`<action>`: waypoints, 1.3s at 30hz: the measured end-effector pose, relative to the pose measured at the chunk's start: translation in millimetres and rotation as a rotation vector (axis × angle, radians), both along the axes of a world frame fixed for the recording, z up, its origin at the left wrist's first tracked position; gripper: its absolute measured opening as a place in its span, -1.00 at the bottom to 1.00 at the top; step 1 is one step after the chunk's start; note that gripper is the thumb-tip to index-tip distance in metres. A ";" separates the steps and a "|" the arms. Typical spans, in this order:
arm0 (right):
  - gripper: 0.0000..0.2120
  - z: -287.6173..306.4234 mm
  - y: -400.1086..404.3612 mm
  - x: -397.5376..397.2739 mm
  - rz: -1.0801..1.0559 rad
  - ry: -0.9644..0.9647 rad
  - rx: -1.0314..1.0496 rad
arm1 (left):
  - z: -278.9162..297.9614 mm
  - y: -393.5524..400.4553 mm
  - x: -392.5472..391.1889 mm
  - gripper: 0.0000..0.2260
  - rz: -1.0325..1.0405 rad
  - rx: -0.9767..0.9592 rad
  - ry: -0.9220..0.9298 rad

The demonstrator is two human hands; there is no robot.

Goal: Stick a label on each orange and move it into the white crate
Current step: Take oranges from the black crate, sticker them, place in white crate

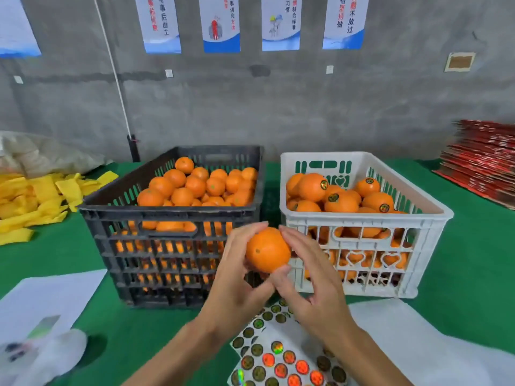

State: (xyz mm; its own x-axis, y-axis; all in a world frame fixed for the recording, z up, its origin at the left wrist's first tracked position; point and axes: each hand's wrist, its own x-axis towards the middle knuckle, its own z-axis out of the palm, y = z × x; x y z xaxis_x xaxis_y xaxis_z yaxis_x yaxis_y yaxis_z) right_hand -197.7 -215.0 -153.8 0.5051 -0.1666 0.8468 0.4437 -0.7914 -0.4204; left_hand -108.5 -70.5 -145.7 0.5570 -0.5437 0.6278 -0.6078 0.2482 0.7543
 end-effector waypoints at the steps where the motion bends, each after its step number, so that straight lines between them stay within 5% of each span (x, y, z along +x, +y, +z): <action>1: -0.61 -16.0 -7.7 -3.8 0.003 0.064 0.001 | -20.2 4.2 -1.3 -0.39 -0.021 0.049 0.071; 4: -0.79 -62.4 -33.1 -13.4 -0.058 0.230 0.035 | -69.8 14.1 -3.0 -0.41 -0.089 0.170 0.363; 8: -0.89 -99.1 -48.6 -16.9 -0.100 0.527 -0.140 | -114.8 17.0 -0.9 -0.44 -0.072 0.243 0.480; 13: -0.55 -112.1 -50.9 -7.9 -0.033 0.771 -0.233 | -132.0 11.3 2.6 -0.46 -0.068 0.255 0.473; 19: -0.51 -114.7 -49.2 2.8 -0.013 0.789 -0.197 | -132.7 8.3 3.8 -0.53 -0.038 0.299 0.480; 28: -0.94 -116.3 -38.8 8.5 -0.021 0.815 0.093 | -135.4 6.2 8.2 -0.51 -0.031 0.351 0.445; 35: -0.90 -113.1 -40.8 5.1 0.008 0.747 0.402 | -137.4 4.5 7.1 -0.54 -0.001 0.367 0.403; 39: -0.89 -114.8 -40.1 4.9 -0.018 0.748 0.366 | -139.0 2.7 5.8 -0.54 0.027 0.362 0.399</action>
State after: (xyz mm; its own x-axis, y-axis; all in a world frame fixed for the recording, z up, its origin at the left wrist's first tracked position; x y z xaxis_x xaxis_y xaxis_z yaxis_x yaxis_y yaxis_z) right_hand -192.8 -255.1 -268.6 0.9076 -0.3795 0.1793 -0.0663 -0.5514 -0.8316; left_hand -102.7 -67.8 -284.8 0.7309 -0.6681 0.1394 -0.2591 -0.0827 0.9623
